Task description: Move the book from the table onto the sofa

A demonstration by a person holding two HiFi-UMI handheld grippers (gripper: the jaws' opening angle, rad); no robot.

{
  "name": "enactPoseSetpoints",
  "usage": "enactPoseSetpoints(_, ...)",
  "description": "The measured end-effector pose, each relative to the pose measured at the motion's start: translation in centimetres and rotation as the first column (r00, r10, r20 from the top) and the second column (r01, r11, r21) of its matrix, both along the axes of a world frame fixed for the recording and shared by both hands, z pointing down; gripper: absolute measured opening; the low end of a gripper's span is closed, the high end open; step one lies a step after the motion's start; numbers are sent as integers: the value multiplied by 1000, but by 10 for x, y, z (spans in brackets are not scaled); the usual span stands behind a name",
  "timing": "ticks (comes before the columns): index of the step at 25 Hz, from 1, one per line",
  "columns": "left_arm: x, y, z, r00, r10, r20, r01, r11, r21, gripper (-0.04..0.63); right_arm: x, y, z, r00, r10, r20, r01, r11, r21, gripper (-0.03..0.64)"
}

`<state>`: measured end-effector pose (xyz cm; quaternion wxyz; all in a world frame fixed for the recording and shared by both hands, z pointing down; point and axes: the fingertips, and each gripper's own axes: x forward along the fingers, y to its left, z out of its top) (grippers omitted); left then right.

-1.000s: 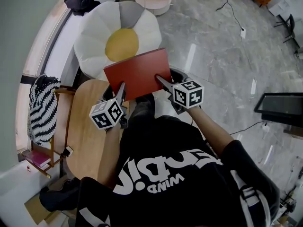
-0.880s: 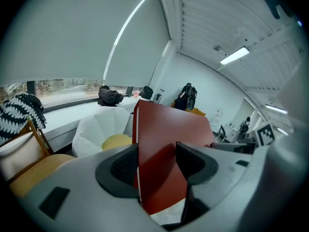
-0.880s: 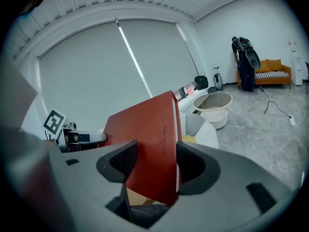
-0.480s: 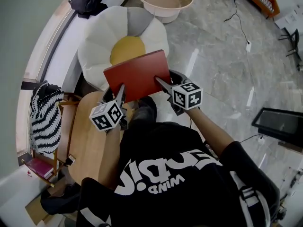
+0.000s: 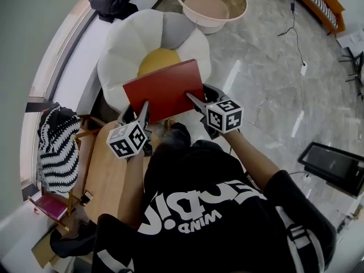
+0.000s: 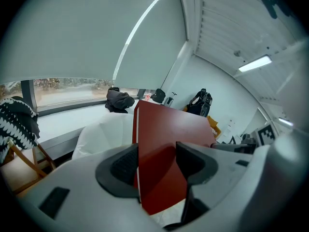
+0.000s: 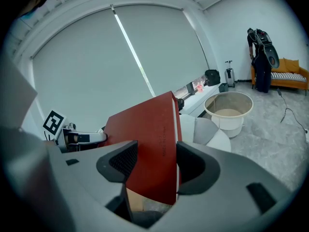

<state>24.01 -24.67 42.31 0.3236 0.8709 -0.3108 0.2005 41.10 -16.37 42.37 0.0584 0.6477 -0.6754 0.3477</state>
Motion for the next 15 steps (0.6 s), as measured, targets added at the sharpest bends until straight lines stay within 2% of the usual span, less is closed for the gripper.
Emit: enactPoseSetpoints(15,21,-54,7,1000,-5,12,5,1000,-12,249,21,-54,11,1000,-7,23,8,999,-36,252)
